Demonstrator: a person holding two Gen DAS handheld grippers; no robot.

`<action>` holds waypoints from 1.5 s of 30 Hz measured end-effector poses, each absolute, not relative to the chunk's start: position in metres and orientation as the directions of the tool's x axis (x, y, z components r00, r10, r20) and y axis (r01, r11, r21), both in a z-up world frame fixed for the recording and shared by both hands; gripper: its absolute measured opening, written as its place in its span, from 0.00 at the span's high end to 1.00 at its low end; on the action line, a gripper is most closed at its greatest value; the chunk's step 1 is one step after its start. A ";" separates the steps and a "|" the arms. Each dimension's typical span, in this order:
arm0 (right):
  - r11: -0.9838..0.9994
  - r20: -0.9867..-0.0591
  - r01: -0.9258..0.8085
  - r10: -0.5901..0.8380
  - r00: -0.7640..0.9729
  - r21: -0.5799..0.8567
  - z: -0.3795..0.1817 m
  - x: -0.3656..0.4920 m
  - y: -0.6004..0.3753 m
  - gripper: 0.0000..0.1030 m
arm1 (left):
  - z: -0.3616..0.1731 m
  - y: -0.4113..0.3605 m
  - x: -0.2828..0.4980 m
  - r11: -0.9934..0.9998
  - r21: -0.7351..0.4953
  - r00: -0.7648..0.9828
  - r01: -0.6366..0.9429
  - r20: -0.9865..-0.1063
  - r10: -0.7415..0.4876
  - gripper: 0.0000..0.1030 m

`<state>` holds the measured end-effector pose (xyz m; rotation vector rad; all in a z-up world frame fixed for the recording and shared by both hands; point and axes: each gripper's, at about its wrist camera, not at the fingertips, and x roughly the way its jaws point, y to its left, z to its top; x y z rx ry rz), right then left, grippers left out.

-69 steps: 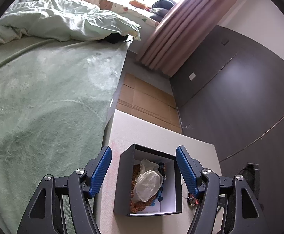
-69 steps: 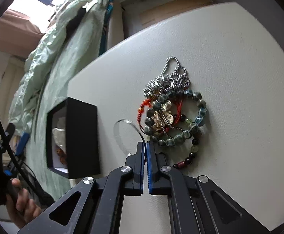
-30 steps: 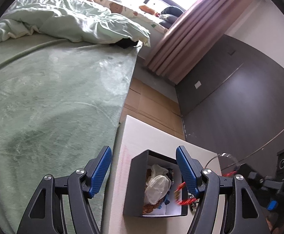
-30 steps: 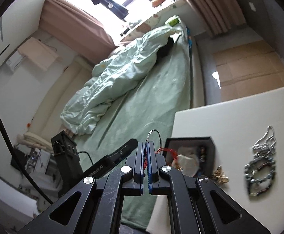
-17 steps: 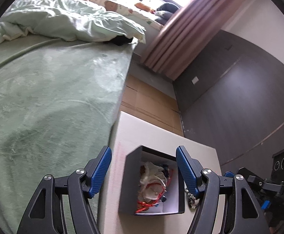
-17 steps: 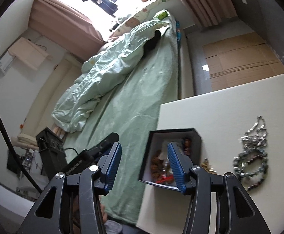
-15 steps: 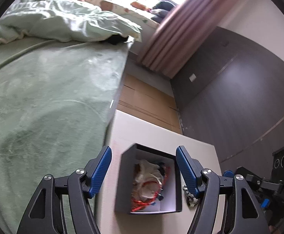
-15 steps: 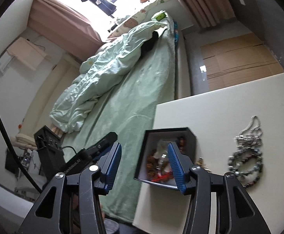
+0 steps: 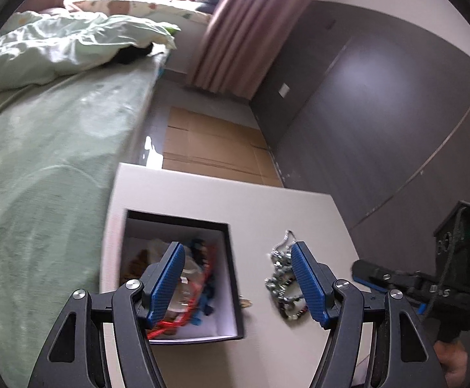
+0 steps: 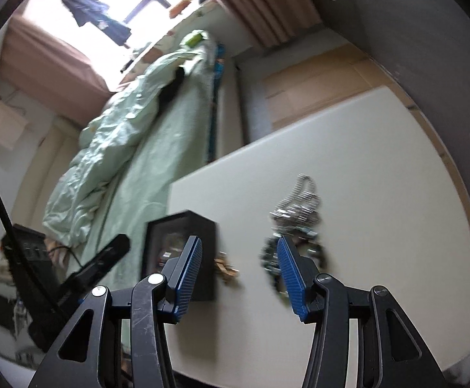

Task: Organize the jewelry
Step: 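Move the left tool to the green beaded bracelet and close on it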

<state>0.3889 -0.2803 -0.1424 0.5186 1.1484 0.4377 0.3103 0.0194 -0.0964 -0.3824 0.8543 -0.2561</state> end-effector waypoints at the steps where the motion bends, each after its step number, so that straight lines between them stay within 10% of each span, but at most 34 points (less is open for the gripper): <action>1: 0.805 -0.746 -0.052 0.571 0.343 0.591 -0.147 0.389 -0.283 0.52 | -0.097 0.014 0.312 0.902 -0.425 0.625 0.074 -0.685 -0.374 0.34; 15: 0.794 -0.770 0.084 0.549 0.326 0.602 -0.185 0.380 -0.336 0.52 | -0.133 -0.067 0.340 0.936 -0.307 0.473 0.175 -0.807 -0.353 0.59; 30: 0.762 -0.756 0.143 0.566 0.330 0.632 -0.197 0.357 -0.352 0.52 | -0.161 -0.099 0.351 0.978 -0.077 0.444 0.196 -0.882 -0.159 0.62; 45: 0.724 -0.723 0.156 0.597 0.347 0.672 -0.199 0.352 -0.358 0.52 | -0.163 -0.140 0.343 0.934 -0.145 0.387 0.326 -0.881 -0.272 0.66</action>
